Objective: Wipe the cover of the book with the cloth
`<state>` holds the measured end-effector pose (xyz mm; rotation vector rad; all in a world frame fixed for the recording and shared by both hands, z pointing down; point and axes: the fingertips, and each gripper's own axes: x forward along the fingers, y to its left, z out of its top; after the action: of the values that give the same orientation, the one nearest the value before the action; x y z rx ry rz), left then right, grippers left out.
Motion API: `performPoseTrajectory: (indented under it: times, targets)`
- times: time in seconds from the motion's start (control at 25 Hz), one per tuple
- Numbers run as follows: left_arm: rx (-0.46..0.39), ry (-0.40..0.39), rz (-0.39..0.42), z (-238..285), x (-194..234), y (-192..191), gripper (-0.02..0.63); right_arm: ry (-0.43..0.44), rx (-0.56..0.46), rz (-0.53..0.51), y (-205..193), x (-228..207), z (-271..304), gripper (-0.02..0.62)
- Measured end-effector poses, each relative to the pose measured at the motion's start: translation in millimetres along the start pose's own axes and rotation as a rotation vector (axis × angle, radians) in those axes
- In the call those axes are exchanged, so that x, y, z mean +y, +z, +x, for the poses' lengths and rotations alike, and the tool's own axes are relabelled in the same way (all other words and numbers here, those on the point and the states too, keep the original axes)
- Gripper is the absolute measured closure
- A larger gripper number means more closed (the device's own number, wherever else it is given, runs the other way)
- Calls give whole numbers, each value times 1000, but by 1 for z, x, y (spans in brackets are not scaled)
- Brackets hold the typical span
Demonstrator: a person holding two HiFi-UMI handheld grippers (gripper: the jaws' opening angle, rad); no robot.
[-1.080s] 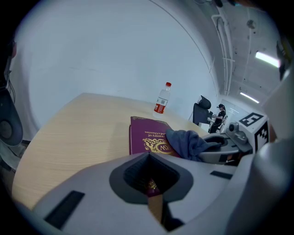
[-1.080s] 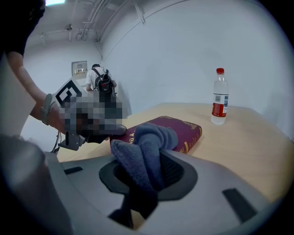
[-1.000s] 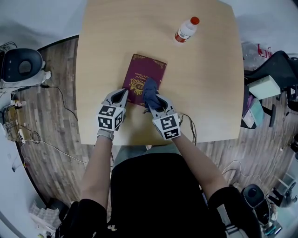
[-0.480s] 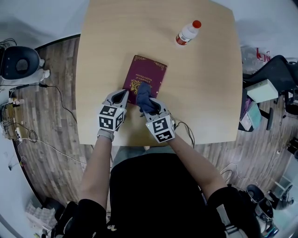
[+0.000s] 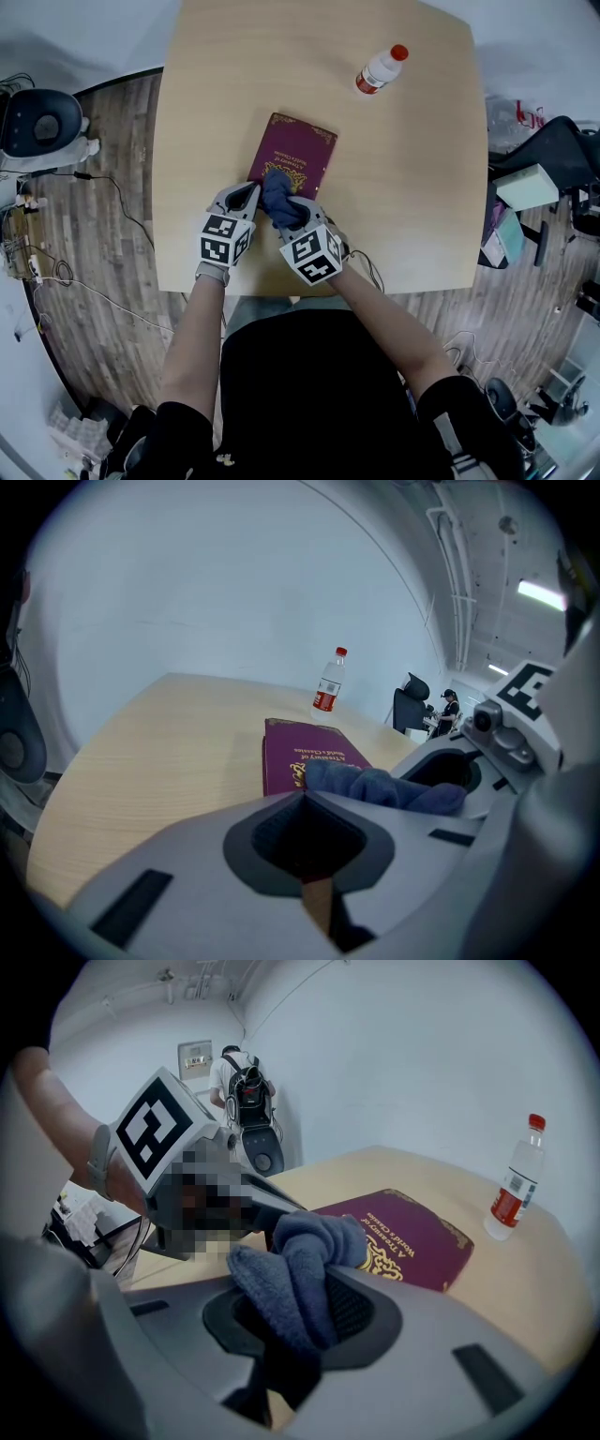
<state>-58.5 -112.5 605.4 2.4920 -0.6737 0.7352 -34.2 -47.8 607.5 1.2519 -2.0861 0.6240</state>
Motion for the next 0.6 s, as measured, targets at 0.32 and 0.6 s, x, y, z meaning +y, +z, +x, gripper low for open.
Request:
performPoseTrajectory:
  times: [0.32, 0.6]
  targets:
    - [10, -12, 9, 2, -1, 0, 586, -18, 39, 40, 19, -31, 19, 480]
    - [13, -23, 5, 2, -2, 0, 586, -88, 20, 101, 41, -93, 32, 480]
